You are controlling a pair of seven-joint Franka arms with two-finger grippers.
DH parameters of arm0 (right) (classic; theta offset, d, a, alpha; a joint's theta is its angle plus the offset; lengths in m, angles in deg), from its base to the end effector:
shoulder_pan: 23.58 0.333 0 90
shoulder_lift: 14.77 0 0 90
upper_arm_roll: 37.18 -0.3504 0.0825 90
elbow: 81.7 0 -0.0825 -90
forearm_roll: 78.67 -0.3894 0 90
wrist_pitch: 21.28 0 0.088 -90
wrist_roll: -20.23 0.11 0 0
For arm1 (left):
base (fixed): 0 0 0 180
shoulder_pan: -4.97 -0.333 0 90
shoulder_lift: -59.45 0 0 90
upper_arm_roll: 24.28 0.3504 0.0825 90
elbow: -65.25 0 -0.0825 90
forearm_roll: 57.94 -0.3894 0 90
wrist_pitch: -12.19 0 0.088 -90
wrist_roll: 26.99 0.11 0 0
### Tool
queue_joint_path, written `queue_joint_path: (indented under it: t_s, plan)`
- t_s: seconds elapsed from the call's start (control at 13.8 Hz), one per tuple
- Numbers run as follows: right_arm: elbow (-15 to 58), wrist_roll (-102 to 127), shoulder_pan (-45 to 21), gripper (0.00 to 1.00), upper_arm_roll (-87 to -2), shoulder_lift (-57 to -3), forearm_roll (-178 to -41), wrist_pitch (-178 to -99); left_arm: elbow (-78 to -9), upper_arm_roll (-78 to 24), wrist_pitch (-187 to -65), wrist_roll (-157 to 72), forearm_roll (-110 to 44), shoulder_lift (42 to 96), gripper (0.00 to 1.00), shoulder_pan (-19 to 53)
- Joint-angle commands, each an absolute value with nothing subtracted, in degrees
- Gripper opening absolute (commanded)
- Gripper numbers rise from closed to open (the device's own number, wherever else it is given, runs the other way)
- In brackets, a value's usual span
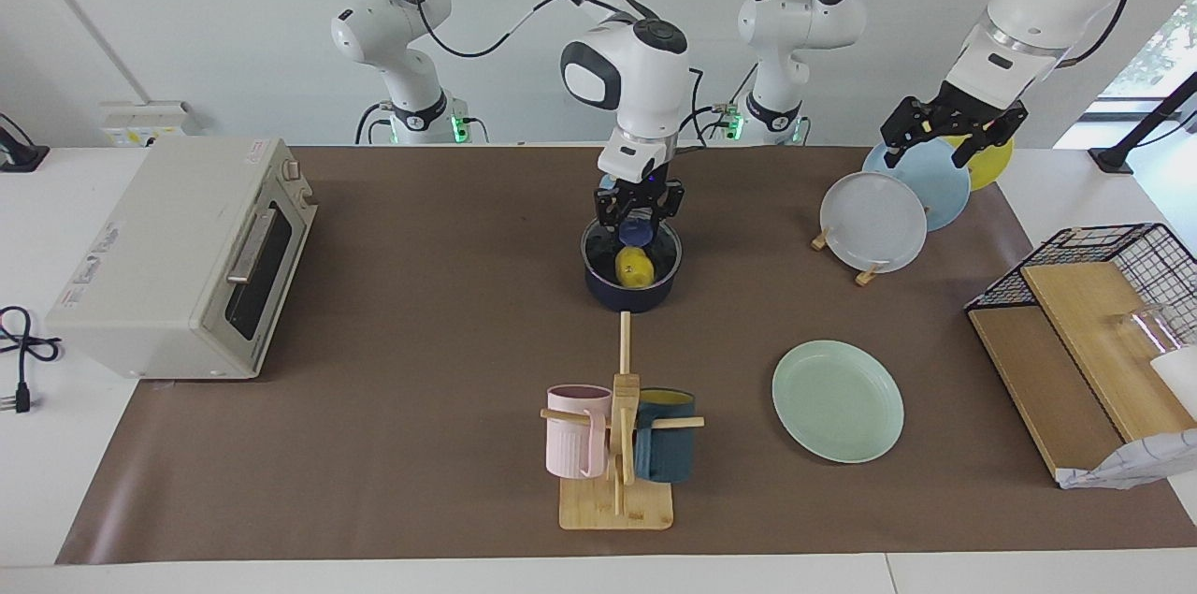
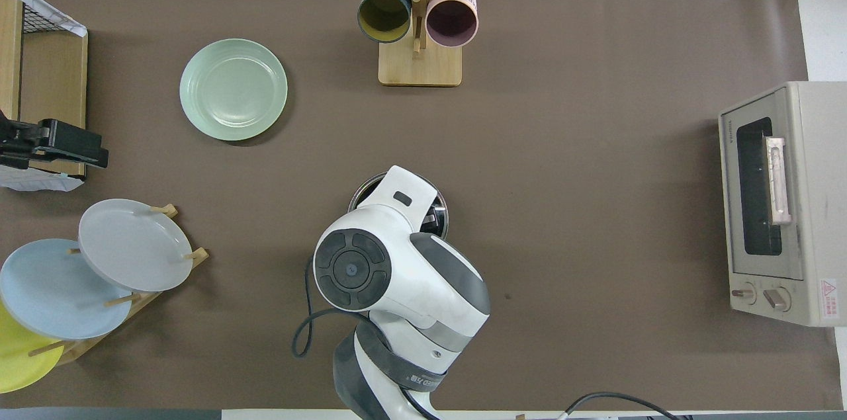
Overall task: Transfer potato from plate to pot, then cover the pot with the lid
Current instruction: 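Lower the glass lid onto the saucepan with the right gripper, then release the lid and withdraw the right gripper from the saucepan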
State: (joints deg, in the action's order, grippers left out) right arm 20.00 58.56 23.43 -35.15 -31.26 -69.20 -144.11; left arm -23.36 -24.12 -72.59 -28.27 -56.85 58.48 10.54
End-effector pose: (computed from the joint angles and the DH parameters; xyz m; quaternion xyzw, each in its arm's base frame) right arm 0.4690 0.4610 0.4325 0.9912 0.1005 0.0807 0.0301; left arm 0.5420 -0.0536 0.6690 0.9990 -0.0366 -0.0255 0.0080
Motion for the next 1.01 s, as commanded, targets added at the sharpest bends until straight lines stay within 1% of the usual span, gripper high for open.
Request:
queue_joint_path:
  t_s: [0.0, 0.14, 0.22, 0.36, 0.43, 0.65, 0.8, 0.94]
  plan:
    - [20.61, 59.61, 23.88, 0.00, -35.07, -31.74, -67.86, -146.34, -24.84, -24.37, -73.59, -28.84, -56.18, 57.16, 1.00, 9.80]
    - [20.70, 59.61, 23.70, 0.51, -35.07, -31.74, -67.86, -146.43, -24.84, -24.37, -73.59, -28.66, -56.27, 57.16, 1.00, 9.80]
    - [20.70, 59.52, 23.53, 0.56, -35.07, -31.74, -67.86, -146.43, -24.84, -24.37, -73.59, -28.66, -56.27, 57.16, 1.00, 9.80]
    - [20.61, 59.17, 23.09, 0.92, -35.07, -31.82, -67.86, -146.52, -24.84, -24.37, -73.33, -28.66, -56.27, 57.07, 1.00, 9.80]
    - [20.35, 58.99, 22.91, 1.00, -35.07, -31.83, -67.95, -146.52, -24.84, -24.37, -73.32, -28.75, -56.27, 57.16, 1.00, 9.80]
    - [19.99, 58.73, 20.81, 1.00, -35.07, -31.30, -68.83, -145.91, -24.84, -24.37, -72.80, -28.75, -56.27, 57.07, 1.00, 9.89]
    - [19.38, 58.64, 20.71, 1.00, -34.99, -31.04, -68.83, -145.21, -24.84, -24.37, -72.88, -28.75, -56.27, 57.07, 1.00, 9.80]
    - [17.46, 56.72, 19.49, 1.00, -34.99, -29.99, -68.83, -142.23, -24.84, -24.37, -72.88, -28.75, -56.27, 57.07, 1.00, 9.89]
